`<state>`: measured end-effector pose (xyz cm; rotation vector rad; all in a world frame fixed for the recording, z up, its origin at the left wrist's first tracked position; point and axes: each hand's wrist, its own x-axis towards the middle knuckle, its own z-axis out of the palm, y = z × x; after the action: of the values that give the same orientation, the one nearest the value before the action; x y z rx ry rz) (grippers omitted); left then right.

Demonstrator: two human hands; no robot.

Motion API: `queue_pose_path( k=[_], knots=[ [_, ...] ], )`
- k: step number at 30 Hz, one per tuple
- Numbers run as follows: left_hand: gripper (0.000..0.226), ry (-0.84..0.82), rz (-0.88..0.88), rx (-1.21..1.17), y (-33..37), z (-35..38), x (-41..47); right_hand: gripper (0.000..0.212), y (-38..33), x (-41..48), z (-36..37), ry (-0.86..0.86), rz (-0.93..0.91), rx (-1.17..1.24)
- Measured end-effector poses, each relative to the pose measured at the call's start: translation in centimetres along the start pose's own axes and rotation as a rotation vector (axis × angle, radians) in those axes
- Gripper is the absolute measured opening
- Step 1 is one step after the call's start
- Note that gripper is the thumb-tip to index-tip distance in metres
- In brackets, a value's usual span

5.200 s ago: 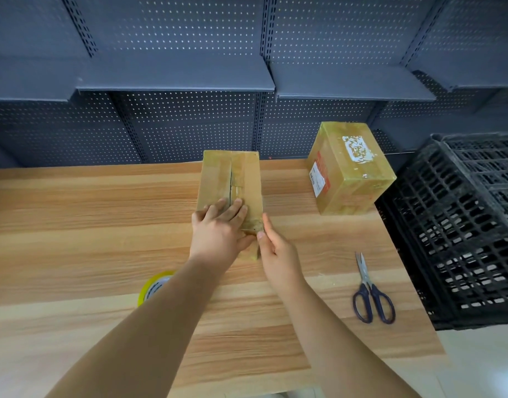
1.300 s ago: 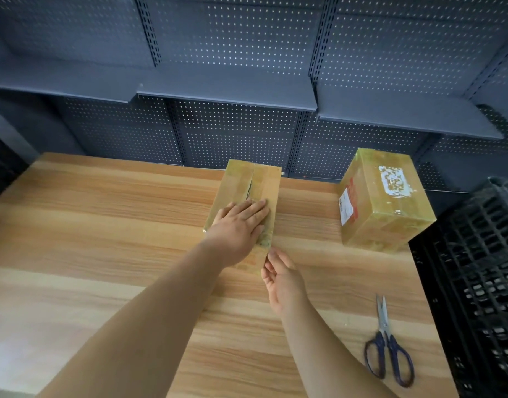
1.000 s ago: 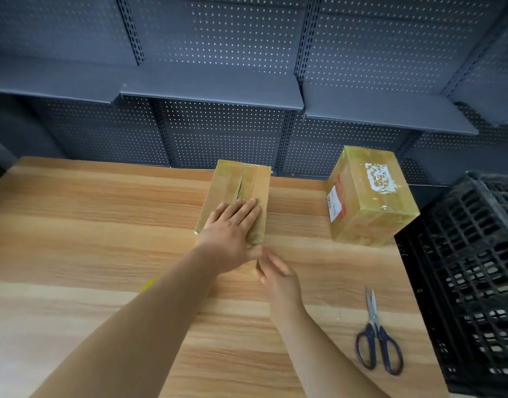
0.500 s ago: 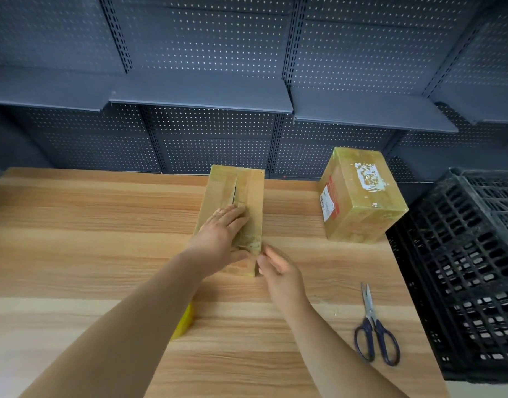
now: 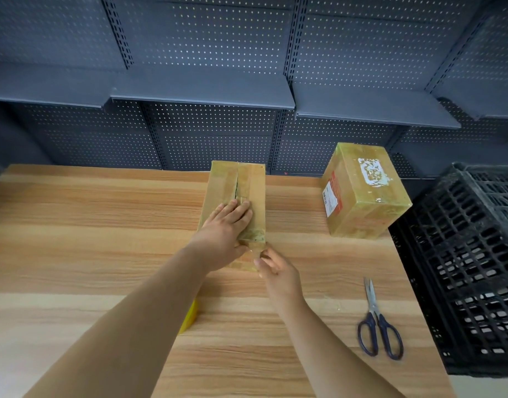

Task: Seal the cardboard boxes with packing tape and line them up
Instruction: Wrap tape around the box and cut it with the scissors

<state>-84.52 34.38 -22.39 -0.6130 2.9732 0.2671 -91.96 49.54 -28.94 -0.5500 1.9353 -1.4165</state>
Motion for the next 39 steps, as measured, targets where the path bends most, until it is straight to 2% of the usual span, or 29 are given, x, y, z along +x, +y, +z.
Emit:
queue_pose_path(
  k=[2,6,8,13,18,23,25,28,30,33,36,39],
  knots=[
    [0.081,0.011,0.000,0.002,-0.1,0.1,0.0,0.040,0.2,-0.4,-0.5,0.033,0.026,0.185],
    [0.081,0.001,0.003,0.012,-0.2,0.1,0.0,0.011,-0.9,0.6,-1.3,0.088,0.093,0.173],
    [0.081,0.002,0.004,0.013,-0.2,0.1,-0.1,0.014,-1.3,1.4,-1.8,0.055,0.111,0.172],
    [0.080,0.009,0.000,0.020,-0.2,0.3,0.1,0.015,-2.3,2.3,-1.7,0.012,0.000,-0.071],
    [0.079,0.020,-0.008,0.036,0.0,0.4,0.1,0.005,-1.3,2.1,-0.2,0.171,-0.073,-0.151],
    [0.080,0.025,-0.010,0.022,0.0,0.4,0.1,0.020,-1.6,1.5,1.3,0.218,0.087,0.054],
    [0.081,0.010,-0.007,0.024,-0.1,0.3,0.0,0.028,-0.9,1.0,1.4,0.213,0.112,0.058],
    [0.081,0.003,-0.009,0.028,-0.2,0.3,0.1,0.028,0.5,-0.5,1.1,0.310,0.055,0.057],
    [0.082,0.011,-0.006,0.031,-0.2,0.4,0.2,0.027,0.7,-1.5,1.4,0.316,-0.020,0.044],
    [0.081,0.018,-0.003,0.027,-0.3,0.4,0.2,0.033,-0.2,-2.1,2.3,0.246,-0.132,-0.053],
    [0.080,0.016,0.003,0.048,-0.2,0.5,0.0,0.031,-1.1,-1.3,2.1,0.242,-0.251,-0.336],
    [0.080,0.034,0.002,0.049,-0.1,0.6,-0.1,0.025,-1.8,-0.3,2.0,0.226,-0.296,-0.513]
  ],
)
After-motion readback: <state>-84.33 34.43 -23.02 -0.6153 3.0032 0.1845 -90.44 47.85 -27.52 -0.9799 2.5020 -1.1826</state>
